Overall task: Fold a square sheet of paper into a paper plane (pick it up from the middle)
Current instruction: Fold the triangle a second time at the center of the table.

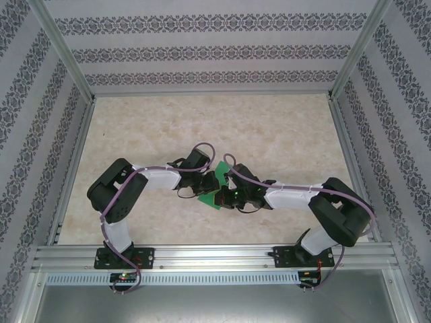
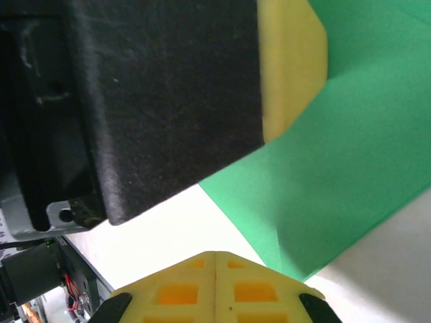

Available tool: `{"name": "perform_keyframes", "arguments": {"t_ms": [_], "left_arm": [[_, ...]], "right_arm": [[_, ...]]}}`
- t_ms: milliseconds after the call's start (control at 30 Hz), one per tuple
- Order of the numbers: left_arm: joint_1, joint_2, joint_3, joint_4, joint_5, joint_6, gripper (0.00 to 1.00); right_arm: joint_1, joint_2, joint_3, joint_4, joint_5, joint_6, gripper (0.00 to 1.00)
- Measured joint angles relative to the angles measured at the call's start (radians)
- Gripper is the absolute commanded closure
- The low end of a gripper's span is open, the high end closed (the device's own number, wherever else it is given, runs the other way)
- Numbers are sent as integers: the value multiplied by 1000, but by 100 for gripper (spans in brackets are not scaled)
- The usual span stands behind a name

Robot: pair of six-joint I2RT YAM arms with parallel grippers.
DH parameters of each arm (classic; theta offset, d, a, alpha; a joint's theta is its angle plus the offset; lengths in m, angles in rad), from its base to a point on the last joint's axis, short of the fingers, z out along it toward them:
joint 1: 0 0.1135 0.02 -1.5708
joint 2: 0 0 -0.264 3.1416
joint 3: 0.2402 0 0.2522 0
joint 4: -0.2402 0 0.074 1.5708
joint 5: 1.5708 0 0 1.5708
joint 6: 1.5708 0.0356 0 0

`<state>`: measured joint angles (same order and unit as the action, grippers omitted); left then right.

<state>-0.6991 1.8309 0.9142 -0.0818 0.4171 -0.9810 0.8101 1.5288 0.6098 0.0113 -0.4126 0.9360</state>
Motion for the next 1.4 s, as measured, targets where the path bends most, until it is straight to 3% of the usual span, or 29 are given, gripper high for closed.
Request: {"name": "perform_keyframes", "arguments": {"t_ms": [267, 600, 1100, 1400], "left_arm": [[0, -1, 0, 0, 0, 1, 90], [0, -6, -5, -1, -3, 3, 90], [0, -10, -5, -4, -6, 4, 89], [12, -11, -5, -8, 0, 11, 86]], "right_arm": [[19, 86, 1, 20, -3, 18, 96], [19, 8, 4, -34, 37, 17, 96], [12, 93, -64, 193, 41, 90, 100], [5, 90, -76, 206, 37, 84, 100]]}}
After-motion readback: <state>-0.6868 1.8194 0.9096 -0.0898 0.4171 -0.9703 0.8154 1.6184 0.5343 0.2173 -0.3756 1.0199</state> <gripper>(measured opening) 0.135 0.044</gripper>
